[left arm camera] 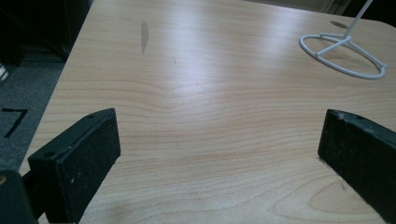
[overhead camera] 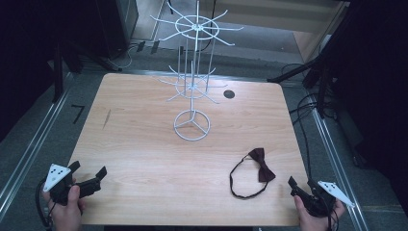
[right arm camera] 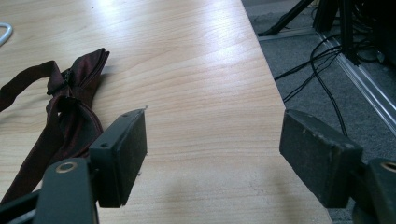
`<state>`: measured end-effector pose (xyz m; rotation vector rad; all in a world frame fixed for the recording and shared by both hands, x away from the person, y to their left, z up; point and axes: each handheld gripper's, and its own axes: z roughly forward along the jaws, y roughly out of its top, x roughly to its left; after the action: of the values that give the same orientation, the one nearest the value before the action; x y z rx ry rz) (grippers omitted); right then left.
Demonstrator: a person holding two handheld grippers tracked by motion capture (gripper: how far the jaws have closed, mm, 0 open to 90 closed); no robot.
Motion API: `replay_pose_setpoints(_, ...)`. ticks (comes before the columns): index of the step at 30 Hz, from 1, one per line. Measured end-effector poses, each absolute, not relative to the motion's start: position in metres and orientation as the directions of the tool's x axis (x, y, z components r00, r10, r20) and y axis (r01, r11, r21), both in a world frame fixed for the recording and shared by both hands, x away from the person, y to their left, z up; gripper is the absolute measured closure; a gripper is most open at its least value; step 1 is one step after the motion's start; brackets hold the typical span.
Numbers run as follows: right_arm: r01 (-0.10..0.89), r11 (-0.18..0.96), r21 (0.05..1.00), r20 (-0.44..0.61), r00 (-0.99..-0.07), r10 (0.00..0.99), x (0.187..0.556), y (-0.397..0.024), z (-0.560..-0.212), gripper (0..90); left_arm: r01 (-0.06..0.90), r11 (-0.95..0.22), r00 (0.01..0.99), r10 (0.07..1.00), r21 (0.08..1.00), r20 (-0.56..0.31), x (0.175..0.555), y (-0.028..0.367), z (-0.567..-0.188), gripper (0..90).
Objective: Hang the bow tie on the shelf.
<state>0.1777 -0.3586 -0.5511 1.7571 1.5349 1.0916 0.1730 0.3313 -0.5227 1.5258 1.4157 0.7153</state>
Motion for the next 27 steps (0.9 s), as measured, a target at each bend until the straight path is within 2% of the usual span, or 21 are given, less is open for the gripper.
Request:
replay_pose_setpoints(8, 0.534, -0.152, 0.832, 0.19, -0.016, 0.982, 0.179, -0.349, -0.546, 22.6, 0.446, 0.066, 0.174, 0.972, 0.893, -0.158, 0.173, 0.331, -0.523, 0.0)
replay_pose_setpoints(18, 0.534, -0.099, 0.84, 0.181, -0.104, 0.978, 0.191, -0.322, -0.523, 23.5, 0.445, 0.065, 0.177, 0.971, 0.893, -0.159, 0.173, 0.331, -0.523, 0.0)
replay_pose_setpoints(27, 0.581, -0.1, 0.808, 0.22, -0.141, 0.965, 0.209, -0.3, -0.525, 25.1, 0.447, 0.06, 0.179, 0.972, 0.893, -0.154, 0.173, 0.331, -0.523, 0.0)
